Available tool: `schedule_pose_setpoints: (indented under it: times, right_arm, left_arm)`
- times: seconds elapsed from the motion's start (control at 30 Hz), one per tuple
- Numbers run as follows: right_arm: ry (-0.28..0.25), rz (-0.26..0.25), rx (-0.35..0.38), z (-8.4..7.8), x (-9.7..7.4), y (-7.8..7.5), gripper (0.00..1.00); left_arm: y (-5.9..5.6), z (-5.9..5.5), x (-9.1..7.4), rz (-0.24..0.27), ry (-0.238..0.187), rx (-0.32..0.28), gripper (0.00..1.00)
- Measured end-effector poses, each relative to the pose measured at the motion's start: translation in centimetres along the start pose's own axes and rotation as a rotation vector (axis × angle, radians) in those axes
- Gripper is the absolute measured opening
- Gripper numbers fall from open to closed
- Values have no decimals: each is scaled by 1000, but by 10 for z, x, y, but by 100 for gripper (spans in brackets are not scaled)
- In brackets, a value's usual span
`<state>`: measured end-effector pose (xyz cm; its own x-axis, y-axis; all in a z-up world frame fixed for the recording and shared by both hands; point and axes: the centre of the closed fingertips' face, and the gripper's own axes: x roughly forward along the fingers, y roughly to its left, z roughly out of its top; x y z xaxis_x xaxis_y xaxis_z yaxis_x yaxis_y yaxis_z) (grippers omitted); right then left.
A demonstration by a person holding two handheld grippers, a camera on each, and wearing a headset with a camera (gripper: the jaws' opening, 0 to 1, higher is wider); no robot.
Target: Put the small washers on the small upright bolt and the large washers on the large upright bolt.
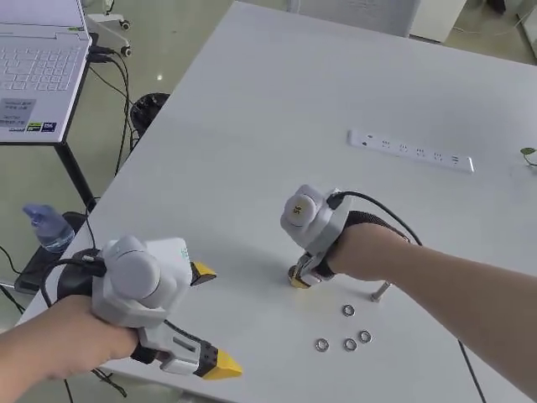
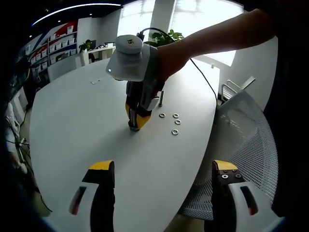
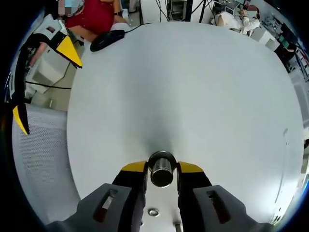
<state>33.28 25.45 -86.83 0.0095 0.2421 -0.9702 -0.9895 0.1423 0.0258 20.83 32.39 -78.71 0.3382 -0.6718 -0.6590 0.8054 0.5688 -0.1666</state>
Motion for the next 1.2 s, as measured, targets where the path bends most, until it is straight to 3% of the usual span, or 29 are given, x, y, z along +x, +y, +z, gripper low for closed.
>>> schedule_pose_setpoints:
  times: [0.1, 0.23, 0.47, 0.87, 1.2]
  right_arm:
    - [24, -4, -7, -4, 1, -2, 26]
    - [7, -1, -13, -2, 1, -2, 34]
    - [6, 11, -9, -2, -1, -4, 36]
    - [-13, 13, -21, 2, -9, -4, 36]
    - [-58, 17, 0, 9, -27, -3, 36]
  left_arm:
    - [2, 0, -1, 3, 3, 2, 82]
    - [2, -1, -2, 5, 3, 1, 82]
    - [1, -3, -1, 2, 10, 5, 82]
    - [2, 2, -1, 2, 3, 8, 82]
    - [0, 4, 0, 8, -6, 8, 82]
